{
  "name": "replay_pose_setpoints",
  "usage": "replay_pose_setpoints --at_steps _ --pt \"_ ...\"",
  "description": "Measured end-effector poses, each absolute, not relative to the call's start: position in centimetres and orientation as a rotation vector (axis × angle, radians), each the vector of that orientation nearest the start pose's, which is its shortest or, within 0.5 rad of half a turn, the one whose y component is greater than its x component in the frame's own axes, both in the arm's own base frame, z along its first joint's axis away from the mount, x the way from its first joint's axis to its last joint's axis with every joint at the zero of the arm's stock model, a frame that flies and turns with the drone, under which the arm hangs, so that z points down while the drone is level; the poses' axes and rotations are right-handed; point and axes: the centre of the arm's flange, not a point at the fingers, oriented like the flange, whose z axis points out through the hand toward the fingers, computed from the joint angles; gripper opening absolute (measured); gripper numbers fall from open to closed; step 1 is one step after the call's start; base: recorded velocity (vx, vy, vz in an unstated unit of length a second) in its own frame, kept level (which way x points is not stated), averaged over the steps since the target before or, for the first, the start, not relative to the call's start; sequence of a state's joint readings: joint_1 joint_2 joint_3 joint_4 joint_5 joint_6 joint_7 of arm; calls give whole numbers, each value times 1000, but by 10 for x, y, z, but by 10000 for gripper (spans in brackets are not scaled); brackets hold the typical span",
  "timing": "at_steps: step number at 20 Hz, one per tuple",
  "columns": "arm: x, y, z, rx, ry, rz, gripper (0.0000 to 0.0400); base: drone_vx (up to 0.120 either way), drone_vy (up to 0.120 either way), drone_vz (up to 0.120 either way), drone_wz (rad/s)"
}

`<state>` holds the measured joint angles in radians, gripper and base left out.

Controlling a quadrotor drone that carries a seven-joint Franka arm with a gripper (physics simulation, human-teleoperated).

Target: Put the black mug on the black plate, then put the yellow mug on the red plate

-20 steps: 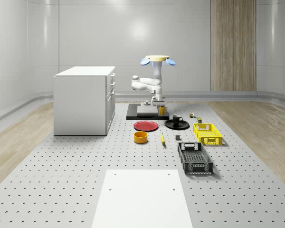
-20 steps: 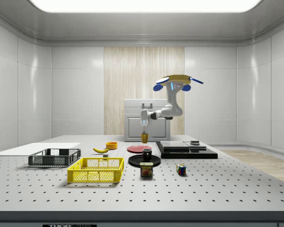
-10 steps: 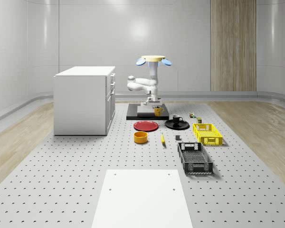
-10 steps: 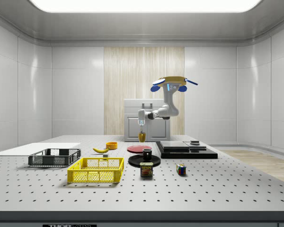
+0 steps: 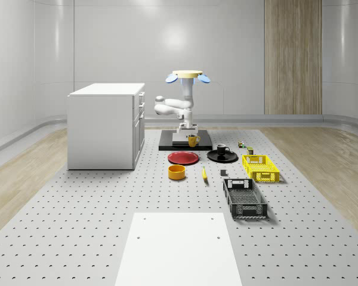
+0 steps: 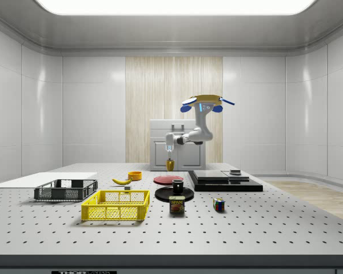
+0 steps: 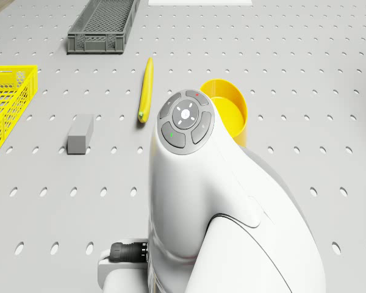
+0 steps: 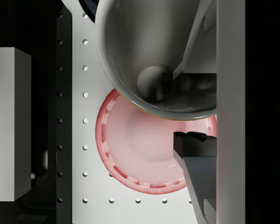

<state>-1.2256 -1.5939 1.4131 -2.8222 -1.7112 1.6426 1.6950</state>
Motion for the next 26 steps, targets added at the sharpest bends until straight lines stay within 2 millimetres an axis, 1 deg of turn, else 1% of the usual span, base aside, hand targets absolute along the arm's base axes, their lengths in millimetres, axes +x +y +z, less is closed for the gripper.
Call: replay_pose_setpoints --at_steps 2,7,11,21,26 --pt "323 4 485 1 -2 786 110 0 -120 -120 0" --pt "323 4 485 1 -2 786 110 0 -112 0 0" --pt "323 8 485 1 -2 786 110 0 0 0 0" --pt "323 38 485 1 -2 786 110 0 0 0 0" --pt "323 44 500 1 -2 786 110 0 0 0 0"
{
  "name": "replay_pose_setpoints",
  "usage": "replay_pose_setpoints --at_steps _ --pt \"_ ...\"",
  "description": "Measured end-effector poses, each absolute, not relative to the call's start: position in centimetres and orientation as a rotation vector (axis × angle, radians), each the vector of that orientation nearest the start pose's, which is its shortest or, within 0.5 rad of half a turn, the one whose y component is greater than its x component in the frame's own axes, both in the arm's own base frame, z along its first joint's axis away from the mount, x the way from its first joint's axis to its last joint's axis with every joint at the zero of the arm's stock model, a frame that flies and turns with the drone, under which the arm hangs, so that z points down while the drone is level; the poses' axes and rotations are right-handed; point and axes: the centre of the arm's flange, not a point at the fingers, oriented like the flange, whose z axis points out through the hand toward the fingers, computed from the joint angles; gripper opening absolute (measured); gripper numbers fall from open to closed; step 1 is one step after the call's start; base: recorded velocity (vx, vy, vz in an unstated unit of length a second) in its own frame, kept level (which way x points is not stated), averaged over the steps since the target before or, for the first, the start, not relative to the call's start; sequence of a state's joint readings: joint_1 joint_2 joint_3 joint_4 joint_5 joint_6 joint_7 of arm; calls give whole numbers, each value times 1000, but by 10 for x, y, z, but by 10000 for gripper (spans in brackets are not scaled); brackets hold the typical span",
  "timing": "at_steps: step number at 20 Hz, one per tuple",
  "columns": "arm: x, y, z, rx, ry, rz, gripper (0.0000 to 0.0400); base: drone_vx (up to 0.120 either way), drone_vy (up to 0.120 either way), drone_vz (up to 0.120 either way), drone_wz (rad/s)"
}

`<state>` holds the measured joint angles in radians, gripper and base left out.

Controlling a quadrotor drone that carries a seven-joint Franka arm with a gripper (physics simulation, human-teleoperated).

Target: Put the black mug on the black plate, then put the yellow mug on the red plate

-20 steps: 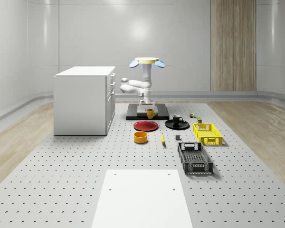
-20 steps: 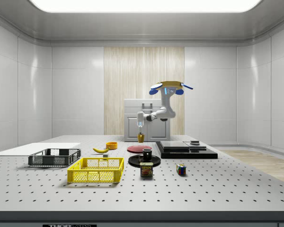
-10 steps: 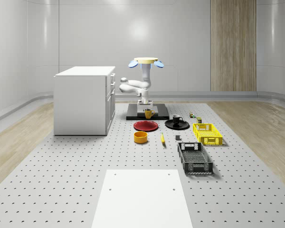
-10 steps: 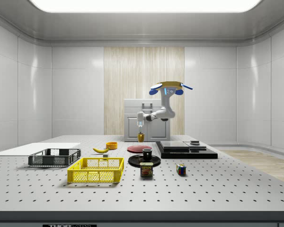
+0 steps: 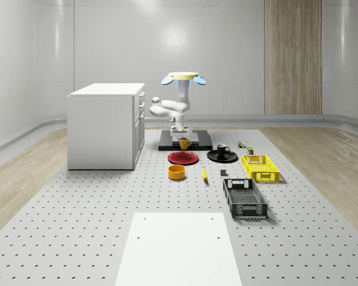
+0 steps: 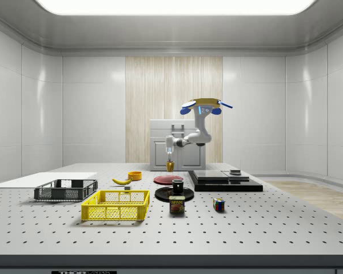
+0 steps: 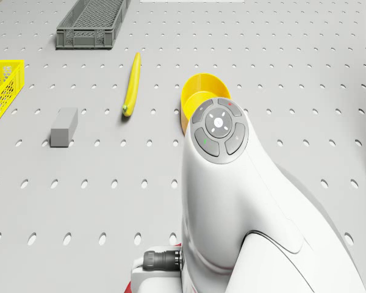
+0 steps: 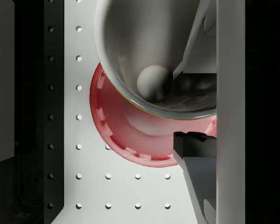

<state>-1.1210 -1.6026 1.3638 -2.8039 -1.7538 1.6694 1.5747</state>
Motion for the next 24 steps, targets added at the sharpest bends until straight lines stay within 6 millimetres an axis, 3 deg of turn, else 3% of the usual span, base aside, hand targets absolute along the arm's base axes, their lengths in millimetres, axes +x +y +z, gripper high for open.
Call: replay_pose_setpoints --at_steps 19,22,24 --pt "323 48 563 1 -2 786 110 0 0 0 0" --pt "323 48 565 1 -2 786 251 0 0 0 0" --pt "323 48 563 1 -2 786 310 0 0 0 0"
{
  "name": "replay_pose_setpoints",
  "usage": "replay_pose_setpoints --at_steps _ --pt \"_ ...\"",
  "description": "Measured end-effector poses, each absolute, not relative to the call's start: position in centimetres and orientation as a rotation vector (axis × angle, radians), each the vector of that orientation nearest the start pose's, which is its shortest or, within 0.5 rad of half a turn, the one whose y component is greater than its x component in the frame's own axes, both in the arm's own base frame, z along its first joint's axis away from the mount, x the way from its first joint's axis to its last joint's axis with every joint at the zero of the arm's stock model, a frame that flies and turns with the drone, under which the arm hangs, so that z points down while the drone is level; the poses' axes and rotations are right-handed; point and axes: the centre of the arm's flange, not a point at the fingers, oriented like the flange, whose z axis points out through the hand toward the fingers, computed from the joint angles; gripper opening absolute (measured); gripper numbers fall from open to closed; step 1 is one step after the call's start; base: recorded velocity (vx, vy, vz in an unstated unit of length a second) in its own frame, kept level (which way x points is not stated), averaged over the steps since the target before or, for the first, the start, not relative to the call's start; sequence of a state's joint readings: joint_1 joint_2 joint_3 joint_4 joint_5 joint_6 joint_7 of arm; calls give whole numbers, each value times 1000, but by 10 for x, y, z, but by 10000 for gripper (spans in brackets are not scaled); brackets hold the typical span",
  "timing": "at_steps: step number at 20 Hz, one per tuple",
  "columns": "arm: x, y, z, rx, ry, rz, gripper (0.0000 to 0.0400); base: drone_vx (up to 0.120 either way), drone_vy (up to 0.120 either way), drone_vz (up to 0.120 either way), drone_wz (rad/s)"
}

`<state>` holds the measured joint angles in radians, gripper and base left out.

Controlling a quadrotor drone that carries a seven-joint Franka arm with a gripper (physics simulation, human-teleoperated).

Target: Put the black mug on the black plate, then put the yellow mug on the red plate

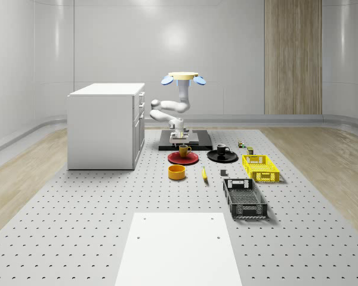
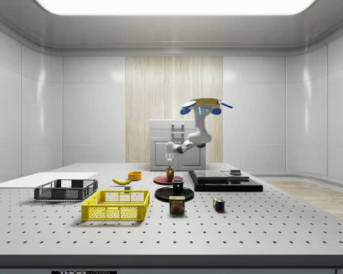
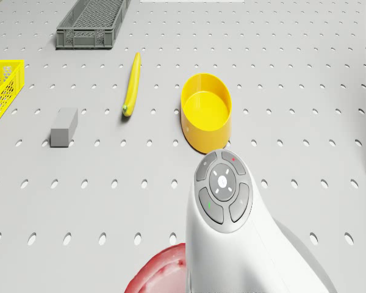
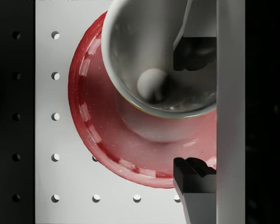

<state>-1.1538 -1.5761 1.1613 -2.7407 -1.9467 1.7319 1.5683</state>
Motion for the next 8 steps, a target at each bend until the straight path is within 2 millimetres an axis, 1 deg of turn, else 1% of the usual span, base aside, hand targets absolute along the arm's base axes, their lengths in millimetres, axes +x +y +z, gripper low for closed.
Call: replay_pose_setpoints --at_steps 1,3,6,8 --pt "323 48 560 1 -2 786 330 0 0 0 0" --pt "323 48 554 1 -2 786 357 0 0 0 0" --pt "323 48 542 1 -2 786 380 0 0 0 0" --pt "323 48 538 1 -2 786 386 0 0 0 0"
